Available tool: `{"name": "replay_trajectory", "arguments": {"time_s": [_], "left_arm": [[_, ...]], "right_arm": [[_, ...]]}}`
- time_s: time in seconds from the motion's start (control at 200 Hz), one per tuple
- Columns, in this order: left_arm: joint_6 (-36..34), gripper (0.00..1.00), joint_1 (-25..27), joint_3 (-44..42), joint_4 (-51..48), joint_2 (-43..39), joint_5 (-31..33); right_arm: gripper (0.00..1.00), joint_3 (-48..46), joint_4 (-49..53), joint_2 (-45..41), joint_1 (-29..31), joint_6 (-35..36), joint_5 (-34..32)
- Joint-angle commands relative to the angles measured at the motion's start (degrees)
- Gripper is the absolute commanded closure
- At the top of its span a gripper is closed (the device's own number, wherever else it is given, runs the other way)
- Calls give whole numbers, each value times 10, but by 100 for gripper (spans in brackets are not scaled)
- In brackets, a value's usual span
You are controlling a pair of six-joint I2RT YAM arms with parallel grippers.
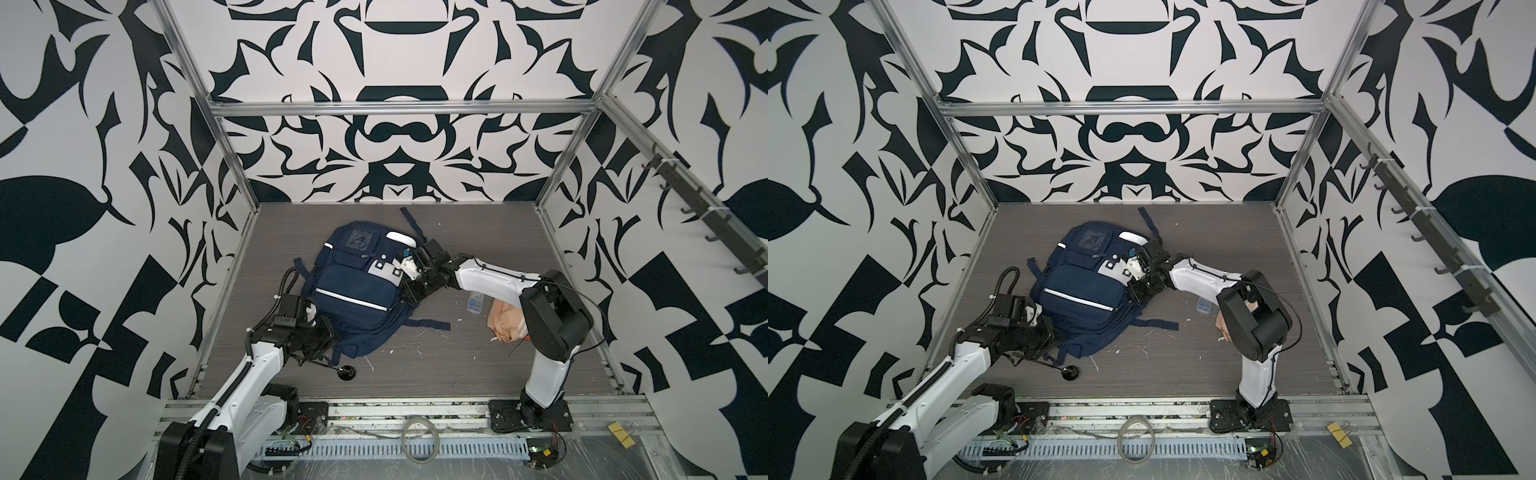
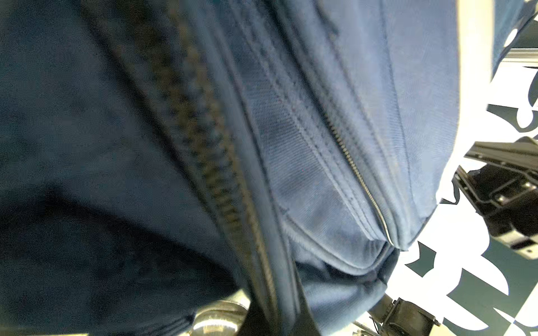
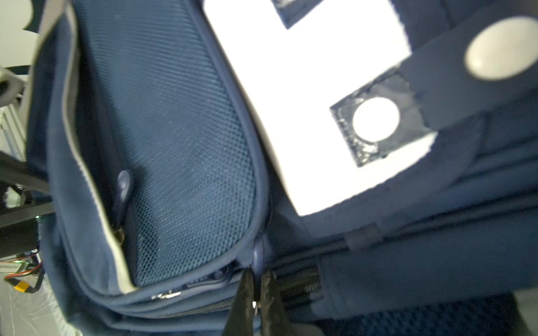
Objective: Pack the student bag
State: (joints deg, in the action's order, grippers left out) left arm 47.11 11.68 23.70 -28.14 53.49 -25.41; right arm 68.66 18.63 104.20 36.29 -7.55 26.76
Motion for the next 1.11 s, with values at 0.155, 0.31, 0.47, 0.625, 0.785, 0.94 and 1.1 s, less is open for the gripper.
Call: {"name": "replay_trajectory", "arguments": {"time_s": [0.155,0.31,0.47,0.625,0.785,0.94,1.1], "left_arm": [[109,100,3,9,139,15,-63],[177,100,4,27,210,27,-59],[196,100,15,81,232,67,-58],[221,100,49,118,261,102,-38],[247,100,91,127,293,122,-14],[245,100,96,124,293,124,-10],[260,100,98,105,310,117,-13]], "right_arm": [[100,-53,-30,-86,4,25,35],[100,-102,-52,-151,5,20,42],[100,-103,-57,-178,33,7,34],[100,-85,-103,-177,64,-30,10],[100,-48,-148,-159,93,-57,-37],[100,-14,-217,-121,105,-102,-84],[100,44,-268,-80,110,-144,-107]]}}
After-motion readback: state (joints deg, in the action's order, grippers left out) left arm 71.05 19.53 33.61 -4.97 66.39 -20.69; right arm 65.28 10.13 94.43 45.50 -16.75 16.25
